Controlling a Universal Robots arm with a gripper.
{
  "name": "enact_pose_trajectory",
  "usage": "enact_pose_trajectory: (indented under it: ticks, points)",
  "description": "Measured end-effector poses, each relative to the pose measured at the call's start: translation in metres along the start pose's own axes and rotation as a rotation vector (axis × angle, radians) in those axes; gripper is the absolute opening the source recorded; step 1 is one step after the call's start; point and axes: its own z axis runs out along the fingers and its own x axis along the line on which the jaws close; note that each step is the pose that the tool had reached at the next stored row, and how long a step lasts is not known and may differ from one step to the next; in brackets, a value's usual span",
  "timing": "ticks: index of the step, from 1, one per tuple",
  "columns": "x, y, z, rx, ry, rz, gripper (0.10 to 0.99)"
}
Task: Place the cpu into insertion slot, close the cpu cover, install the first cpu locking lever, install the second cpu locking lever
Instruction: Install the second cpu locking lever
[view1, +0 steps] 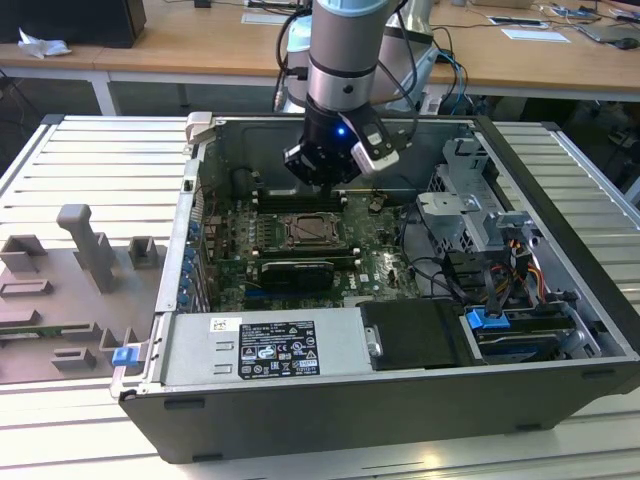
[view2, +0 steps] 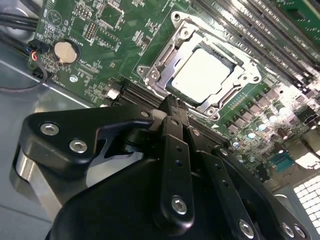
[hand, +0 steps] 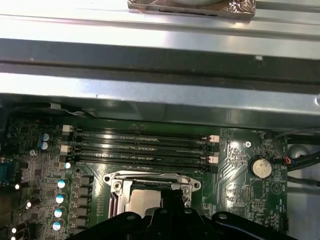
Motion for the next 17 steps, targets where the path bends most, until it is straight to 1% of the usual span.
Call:
enact_pose_trajectory:
  ticks: [3, 8, 10, 12, 13, 14, 15, 16, 17]
  points:
    - [0.0002, -0.0027, -0.0003, 0.0, 0.0001, 0.0, 0.106]
    - [0.0003, -0.0033, -0.0014, 0.0, 0.0001, 0.0, 0.106]
    - [0.0003, -0.0029, -0.0045, 0.0, 0.0, 0.0, 0.106]
    - [0.0003, -0.002, -0.0134, 0.0, 0.0, 0.0, 0.106]
    - [0.0003, -0.0025, -0.0147, 0.001, 0.0, 0.0, 0.106]
    - [0.0007, -0.0061, -0.0152, 0.001, 0.0001, 0.0, 0.106]
    - [0.0014, -0.0138, -0.016, 0.001, 0.0, 0.0, 0.106]
    - [0.0016, -0.0169, -0.0163, 0.001, 0.0, 0.0, 0.106]
    - [0.0019, -0.0217, -0.0168, 0.001, 0.0, 0.0, 0.106]
